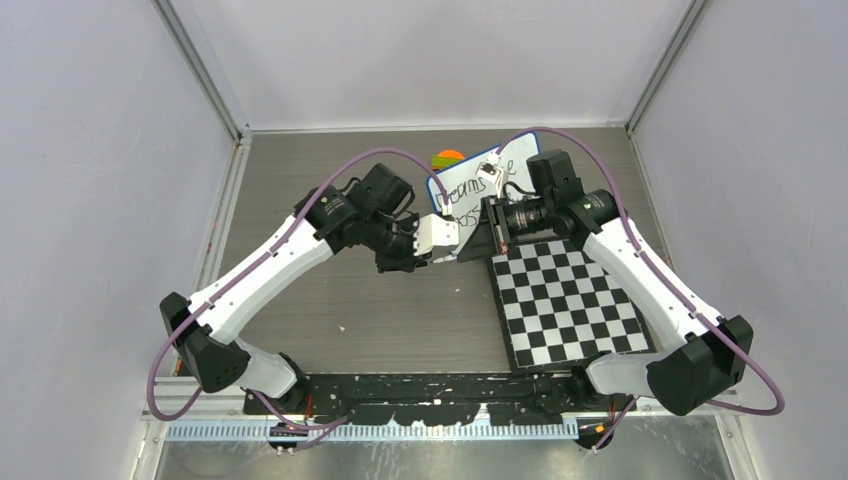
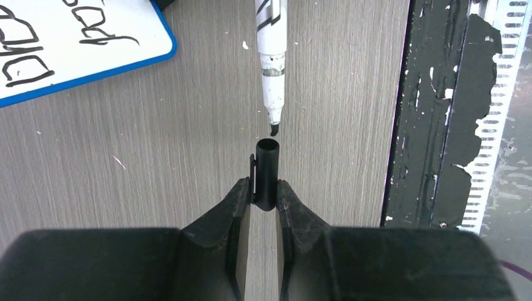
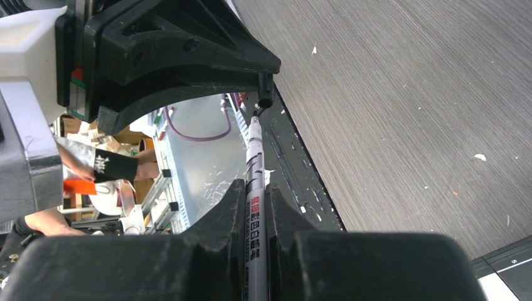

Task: Write a sentence on the whiteboard
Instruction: Close the whiteboard marker.

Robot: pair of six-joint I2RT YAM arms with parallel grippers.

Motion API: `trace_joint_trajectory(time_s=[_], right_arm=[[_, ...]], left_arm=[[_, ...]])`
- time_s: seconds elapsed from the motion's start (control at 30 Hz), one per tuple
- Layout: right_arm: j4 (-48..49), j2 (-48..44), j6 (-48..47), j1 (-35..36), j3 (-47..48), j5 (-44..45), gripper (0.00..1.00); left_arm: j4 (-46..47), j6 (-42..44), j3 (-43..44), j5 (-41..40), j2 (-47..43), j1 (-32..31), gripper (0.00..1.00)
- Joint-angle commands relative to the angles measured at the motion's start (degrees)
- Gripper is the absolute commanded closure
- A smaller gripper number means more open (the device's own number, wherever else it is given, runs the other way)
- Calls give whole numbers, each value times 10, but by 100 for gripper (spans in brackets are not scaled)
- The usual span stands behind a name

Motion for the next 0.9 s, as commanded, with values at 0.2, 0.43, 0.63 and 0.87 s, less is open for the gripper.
trace_joint_trajectory(time_s=[0.2, 0.43, 0.63, 0.87], right_arm=[[-8, -9, -21, 12, 8, 12, 100], [-6, -6, -23, 16, 12, 20, 100], [-6, -5, -23, 15, 14, 21, 100], [-5, -6, -23, 16, 15, 22, 100]], left_arm=[[-7, 1, 30, 20, -12, -4, 100], [-7, 1, 33, 23, -6, -11, 100], [-12, 5, 37, 21, -4, -17, 100], [-13, -1, 47, 23, 4, -25, 100]])
